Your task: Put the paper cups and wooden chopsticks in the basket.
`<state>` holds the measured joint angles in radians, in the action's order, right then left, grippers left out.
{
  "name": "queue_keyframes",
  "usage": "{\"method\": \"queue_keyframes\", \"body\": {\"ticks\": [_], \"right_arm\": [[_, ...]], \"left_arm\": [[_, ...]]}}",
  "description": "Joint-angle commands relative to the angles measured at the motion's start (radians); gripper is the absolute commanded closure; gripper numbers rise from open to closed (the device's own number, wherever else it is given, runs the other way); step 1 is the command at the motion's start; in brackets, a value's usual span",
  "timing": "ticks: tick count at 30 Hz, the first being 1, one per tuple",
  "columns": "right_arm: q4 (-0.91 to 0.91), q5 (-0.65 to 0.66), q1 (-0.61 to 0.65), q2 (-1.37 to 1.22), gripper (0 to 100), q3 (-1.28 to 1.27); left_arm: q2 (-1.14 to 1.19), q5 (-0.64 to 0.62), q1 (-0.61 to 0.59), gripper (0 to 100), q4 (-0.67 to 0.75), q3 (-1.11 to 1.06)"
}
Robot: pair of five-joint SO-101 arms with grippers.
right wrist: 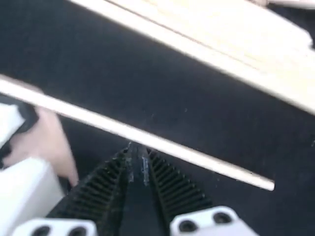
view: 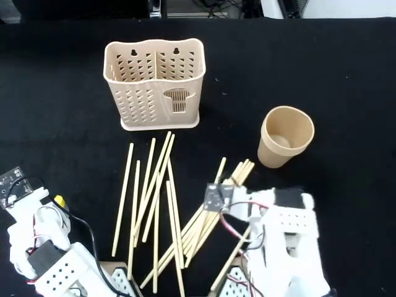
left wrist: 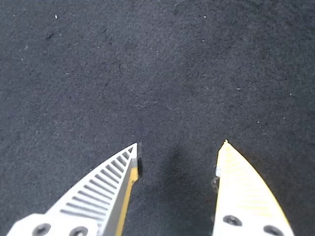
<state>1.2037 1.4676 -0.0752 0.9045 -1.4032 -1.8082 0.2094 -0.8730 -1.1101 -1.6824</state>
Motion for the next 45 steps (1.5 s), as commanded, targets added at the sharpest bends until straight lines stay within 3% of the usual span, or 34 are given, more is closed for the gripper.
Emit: {"method": "queue_keyframes", "body": {"ticks": [1, 9, 16, 19, 21, 24, 28, 33, 41, 45], "right_arm": [[-0.061, -0.115, 0.066, -0.005, 98.4, -0.039], [-0.077, -0.361, 0.176, -0.008, 98.4, 0.090], [-0.284, -0.606, 0.351, -0.010, 98.2, 0.068], [-0.262, -0.632, 0.365, -0.010, 91.4, 0.099], [-0.184, -0.626, 0.331, -0.004, 85.8, 0.151], [-0.026, -0.591, 0.275, -0.004, 86.4, 0.251], [0.098, -0.394, 0.184, -0.007, 87.8, 0.282], [0.092, -0.144, 0.137, -0.010, 87.4, 0.185], [-0.132, -0.140, 0.138, -0.010, 87.1, 0.036], [-0.155, -0.140, 0.132, -0.010, 75.0, 0.018]], "left_arm": [[-0.002, 0.008, -0.007, 73, -0.003, -0.016], [-0.002, 0.008, -0.007, 73, -0.003, -0.016], [-0.002, 0.008, -0.007, 73, -0.003, -0.016], [-0.002, 0.008, -0.007, 73, -0.003, -0.016], [-0.002, 0.008, -0.007, 73, -0.003, -0.016], [-0.002, 0.008, -0.007, 73, -0.003, -0.016], [-0.002, 0.008, -0.007, 73, -0.003, -0.016], [-0.002, 0.008, -0.007, 73, -0.003, -0.016], [-0.002, 0.008, -0.007, 73, -0.003, -0.016], [-0.002, 0.008, -0.007, 73, -0.003, -0.016]]}}
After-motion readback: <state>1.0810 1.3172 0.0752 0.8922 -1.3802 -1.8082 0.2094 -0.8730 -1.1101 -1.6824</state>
